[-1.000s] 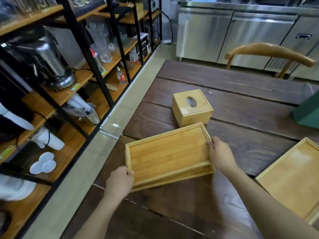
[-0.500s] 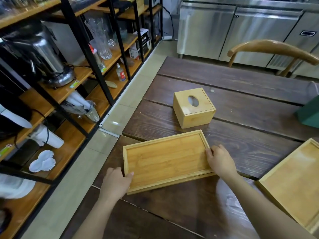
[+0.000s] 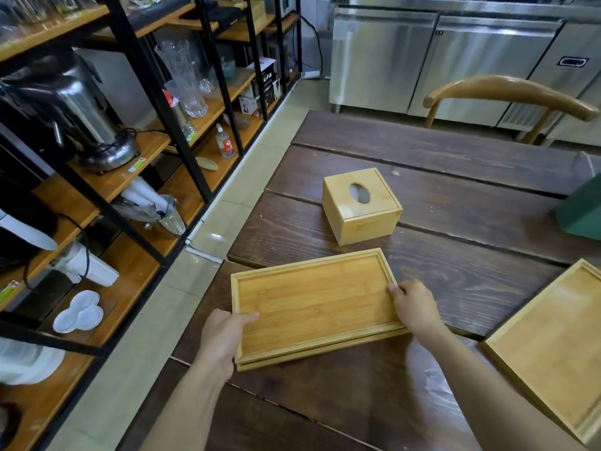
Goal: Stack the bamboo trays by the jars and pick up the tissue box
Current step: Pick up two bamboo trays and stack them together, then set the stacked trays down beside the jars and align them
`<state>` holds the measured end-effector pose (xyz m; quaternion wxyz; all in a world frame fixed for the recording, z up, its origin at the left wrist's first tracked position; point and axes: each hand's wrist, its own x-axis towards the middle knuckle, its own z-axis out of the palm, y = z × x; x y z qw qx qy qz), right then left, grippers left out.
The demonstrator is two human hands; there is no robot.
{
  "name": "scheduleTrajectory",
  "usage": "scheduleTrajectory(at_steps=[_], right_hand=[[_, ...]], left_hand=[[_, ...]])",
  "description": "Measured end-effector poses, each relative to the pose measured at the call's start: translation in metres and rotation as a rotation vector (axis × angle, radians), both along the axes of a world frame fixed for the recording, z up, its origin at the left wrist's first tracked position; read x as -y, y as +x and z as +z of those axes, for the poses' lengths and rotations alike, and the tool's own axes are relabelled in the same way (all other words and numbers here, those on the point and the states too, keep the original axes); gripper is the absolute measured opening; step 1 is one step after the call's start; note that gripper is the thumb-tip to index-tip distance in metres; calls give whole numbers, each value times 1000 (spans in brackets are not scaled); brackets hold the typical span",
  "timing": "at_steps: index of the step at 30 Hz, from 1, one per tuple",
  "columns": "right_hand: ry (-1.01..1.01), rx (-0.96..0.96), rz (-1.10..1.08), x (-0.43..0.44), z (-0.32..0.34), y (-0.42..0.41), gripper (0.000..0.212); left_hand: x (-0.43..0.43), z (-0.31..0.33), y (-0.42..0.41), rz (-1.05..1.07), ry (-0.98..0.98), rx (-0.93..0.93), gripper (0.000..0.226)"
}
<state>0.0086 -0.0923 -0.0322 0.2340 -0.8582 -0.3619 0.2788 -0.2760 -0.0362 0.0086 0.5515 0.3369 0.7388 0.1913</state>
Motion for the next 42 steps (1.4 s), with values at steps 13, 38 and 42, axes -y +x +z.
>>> scheduleTrajectory(at_steps=[13, 38, 42], right_hand=[[285, 116, 172, 7, 71, 20, 63], [649, -478, -725, 137, 133, 98, 40], [621, -465, -798, 166, 111, 124, 42]], left_hand=[[-10, 89, 23, -354, 467, 158, 37], [83, 80, 256, -863, 452, 543, 51], [90, 51, 304, -1060, 324, 426, 46]])
